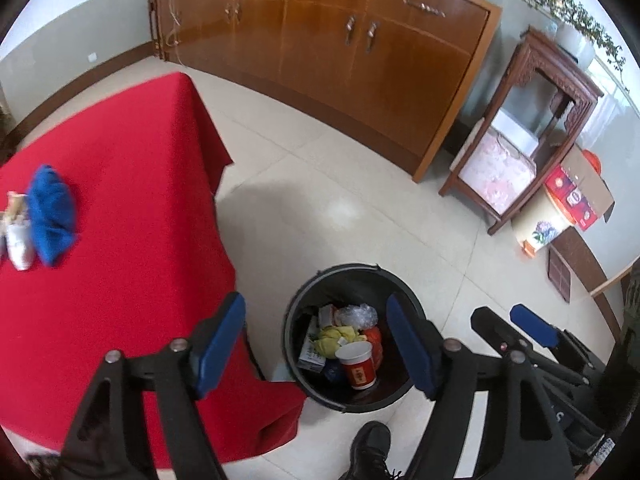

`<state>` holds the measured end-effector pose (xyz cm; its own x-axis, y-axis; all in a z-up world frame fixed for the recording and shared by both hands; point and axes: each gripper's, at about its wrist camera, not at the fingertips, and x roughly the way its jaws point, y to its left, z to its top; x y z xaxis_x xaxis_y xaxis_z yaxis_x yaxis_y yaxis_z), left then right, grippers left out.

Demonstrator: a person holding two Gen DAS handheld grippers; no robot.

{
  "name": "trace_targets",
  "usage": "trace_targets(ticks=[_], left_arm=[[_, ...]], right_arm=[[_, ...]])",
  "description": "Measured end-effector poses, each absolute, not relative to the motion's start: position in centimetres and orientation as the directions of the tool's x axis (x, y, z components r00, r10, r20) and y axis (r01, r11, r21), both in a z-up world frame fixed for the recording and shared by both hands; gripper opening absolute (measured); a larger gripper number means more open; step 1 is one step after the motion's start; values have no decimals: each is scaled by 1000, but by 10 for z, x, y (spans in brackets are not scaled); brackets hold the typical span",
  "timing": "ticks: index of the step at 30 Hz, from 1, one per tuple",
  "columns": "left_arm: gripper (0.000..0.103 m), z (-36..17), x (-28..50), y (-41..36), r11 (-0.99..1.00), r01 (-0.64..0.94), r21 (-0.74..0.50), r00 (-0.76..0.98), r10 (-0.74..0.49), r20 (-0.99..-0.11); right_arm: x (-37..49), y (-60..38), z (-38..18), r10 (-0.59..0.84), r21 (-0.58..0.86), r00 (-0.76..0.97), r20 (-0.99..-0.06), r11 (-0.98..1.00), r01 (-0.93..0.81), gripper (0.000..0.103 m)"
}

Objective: Collect trash
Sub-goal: 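Move both open grippers back over the table toward the mask and towel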

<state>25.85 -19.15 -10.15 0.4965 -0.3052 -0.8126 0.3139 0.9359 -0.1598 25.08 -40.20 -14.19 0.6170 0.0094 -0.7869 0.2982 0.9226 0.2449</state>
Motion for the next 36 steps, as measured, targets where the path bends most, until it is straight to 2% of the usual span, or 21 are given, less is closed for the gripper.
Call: trace_targets(ticks=[13,25,36], left_arm=[[75,-51,234,-78,986,138,-95,635,-162,-755],[80,-29,218,35,995,-59,-77,706,-13,-708],[80,-31,228,101,981,-164,-102,712,45,-701]], right_arm=[[240,-305,-73,71,225,712,-698,966,124,80],[251,-203,-36,182,219,746,-641,974,-49,81],[276,-138,-22,247,193,746,-619,968,-160,81]])
